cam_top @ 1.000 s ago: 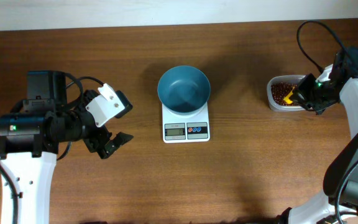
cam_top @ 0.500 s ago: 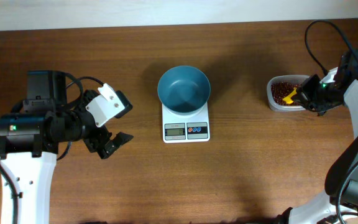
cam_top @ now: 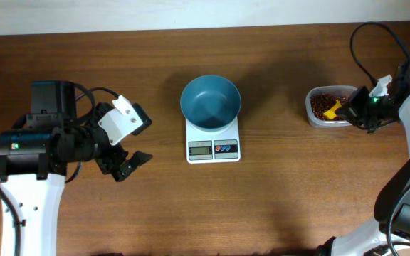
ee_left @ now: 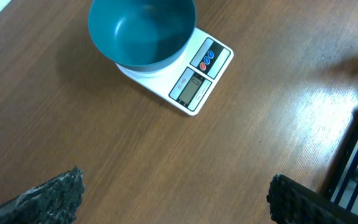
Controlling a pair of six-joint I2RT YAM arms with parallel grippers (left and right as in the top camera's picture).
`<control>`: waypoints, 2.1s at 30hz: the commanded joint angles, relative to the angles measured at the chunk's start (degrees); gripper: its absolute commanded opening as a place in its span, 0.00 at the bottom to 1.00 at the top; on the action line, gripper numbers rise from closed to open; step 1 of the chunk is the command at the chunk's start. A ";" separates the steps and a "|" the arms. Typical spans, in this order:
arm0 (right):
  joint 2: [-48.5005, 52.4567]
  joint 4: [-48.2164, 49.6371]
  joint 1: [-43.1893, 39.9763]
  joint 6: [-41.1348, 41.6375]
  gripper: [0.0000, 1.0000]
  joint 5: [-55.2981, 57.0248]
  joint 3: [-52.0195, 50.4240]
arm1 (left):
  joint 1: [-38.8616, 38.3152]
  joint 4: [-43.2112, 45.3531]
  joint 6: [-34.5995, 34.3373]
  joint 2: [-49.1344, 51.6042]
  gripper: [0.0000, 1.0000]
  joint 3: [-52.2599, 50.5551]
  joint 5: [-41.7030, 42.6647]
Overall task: Scoop item into bowl and weigh 50g on scale
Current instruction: 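Tilt and lift the filled scoop out of the tub with the right gripper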
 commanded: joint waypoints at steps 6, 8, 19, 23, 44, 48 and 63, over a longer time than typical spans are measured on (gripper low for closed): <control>0.59 1.97 -0.17 -2.51 0.04 -2.45 -3.17 | 0.31 -0.04 0.70 -0.13 0.99 0.42 1.01; 0.59 3.08 -0.17 -2.47 0.04 -2.47 -4.28 | 0.31 -0.04 0.70 -0.13 0.99 0.42 1.01; 0.59 3.04 -3.02 -2.47 0.04 -3.87 -4.61 | 0.31 -0.07 0.70 -0.13 0.99 0.42 1.01; 0.59 3.48 -3.54 -2.49 0.04 -4.15 -4.61 | 0.31 -0.04 0.70 -0.13 0.99 0.42 1.01; 0.59 2.71 -7.61 -15.61 0.04 -17.31 -4.83 | 0.31 -0.04 0.70 -0.13 0.99 0.42 1.01; 0.59 4.72 -7.61 -15.58 0.04 -18.84 -9.07 | 0.31 -0.04 0.70 -0.13 0.99 0.42 1.01; 0.57 9.46 -7.61 -15.61 0.04 -19.26 -16.55 | 0.31 -0.04 0.70 -0.13 0.99 0.42 1.01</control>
